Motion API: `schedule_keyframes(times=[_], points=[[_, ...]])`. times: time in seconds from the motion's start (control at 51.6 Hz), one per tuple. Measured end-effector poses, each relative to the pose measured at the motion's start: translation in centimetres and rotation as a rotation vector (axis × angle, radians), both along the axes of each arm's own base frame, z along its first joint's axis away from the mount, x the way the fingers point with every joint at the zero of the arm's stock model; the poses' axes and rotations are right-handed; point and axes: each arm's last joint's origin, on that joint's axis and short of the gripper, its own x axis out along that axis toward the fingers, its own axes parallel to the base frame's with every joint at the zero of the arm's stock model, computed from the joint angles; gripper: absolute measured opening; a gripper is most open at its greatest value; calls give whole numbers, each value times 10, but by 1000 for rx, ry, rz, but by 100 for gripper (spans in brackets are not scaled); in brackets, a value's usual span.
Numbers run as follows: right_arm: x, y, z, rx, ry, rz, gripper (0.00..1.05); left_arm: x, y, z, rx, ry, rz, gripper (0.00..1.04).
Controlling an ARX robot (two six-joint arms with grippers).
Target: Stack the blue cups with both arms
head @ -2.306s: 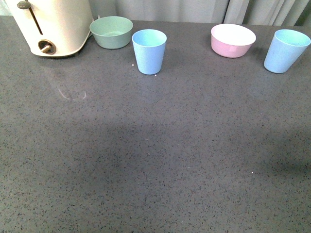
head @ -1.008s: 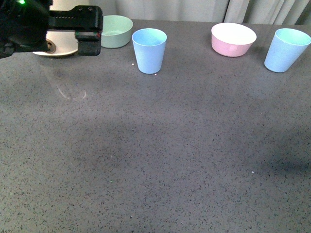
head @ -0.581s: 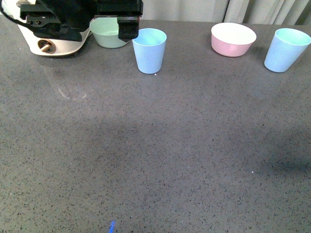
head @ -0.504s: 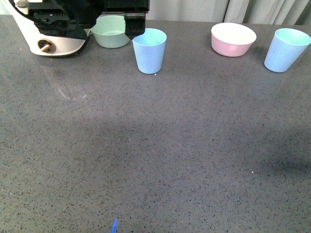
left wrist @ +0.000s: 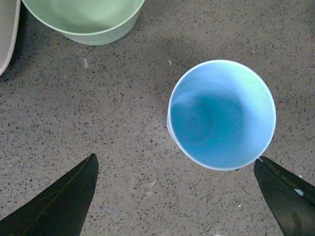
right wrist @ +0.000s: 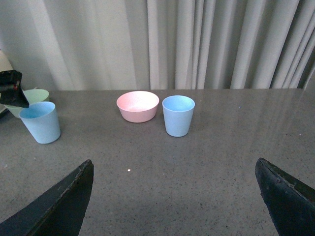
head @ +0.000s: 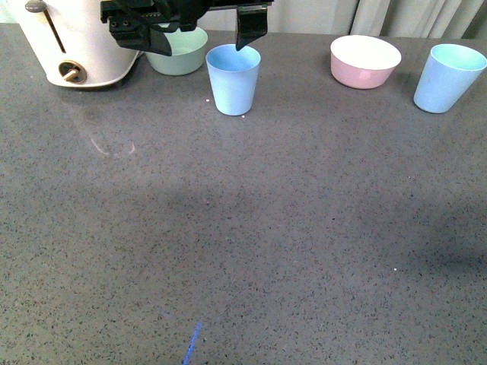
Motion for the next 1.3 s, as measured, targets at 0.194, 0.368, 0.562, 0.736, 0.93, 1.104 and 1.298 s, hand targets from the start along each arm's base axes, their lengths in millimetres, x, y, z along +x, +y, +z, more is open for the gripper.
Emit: schedule_keyframes(times=[0.194, 0.368, 0.562, 0.736, 0.93, 1.104, 1.298], points=[[0, 0, 0, 0, 0, 0, 96, 11, -7, -4, 15, 17, 26, 96], [0, 0, 0, 0, 0, 0, 96, 18, -9, -13, 30, 37, 39, 96], [0, 0, 0, 0, 0, 0, 96, 26, -13, -23, 60, 63, 50, 96], [0, 0, 0, 0, 0, 0, 96, 34, -14, -30, 61, 85, 67, 96], [0, 0, 0, 0, 0, 0, 96, 39, -15, -35, 59, 98, 78, 96], [0, 0, 0, 0, 0, 0, 96, 42, -16, -33, 55, 101, 86, 85], [0, 0, 0, 0, 0, 0, 96, 44, -18, -31, 52, 104, 90, 60]])
